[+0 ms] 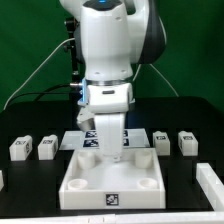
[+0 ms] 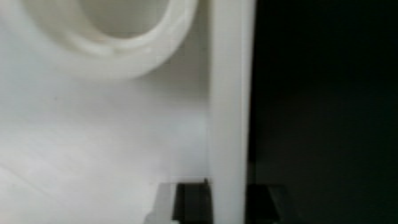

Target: Assemble one leg

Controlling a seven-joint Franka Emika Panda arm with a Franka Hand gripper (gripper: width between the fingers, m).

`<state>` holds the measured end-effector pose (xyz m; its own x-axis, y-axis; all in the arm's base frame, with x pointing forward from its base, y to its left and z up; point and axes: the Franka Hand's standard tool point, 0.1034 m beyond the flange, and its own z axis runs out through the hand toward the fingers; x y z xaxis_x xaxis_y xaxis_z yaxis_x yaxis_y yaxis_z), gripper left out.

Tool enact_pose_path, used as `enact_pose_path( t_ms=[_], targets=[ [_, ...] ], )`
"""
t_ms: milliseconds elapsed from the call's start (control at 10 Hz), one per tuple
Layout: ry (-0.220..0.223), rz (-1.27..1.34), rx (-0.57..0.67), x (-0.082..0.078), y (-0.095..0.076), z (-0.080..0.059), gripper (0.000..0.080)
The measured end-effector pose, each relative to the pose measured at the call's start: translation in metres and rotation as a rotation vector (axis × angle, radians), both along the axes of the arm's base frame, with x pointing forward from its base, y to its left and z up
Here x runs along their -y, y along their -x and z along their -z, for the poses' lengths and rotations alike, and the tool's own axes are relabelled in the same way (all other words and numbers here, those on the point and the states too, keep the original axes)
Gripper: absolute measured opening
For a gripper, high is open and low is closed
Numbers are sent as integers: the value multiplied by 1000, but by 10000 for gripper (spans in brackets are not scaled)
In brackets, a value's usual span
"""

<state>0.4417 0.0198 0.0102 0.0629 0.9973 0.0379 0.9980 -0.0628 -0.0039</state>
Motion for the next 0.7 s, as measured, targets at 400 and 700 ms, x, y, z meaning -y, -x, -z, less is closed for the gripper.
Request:
enact_pose_path(
  t_ms=[400, 700],
  targets=[
    [-21, 11, 51, -49, -48, -1, 58],
    [-16, -5, 47, -50, -52, 2, 58]
  ],
)
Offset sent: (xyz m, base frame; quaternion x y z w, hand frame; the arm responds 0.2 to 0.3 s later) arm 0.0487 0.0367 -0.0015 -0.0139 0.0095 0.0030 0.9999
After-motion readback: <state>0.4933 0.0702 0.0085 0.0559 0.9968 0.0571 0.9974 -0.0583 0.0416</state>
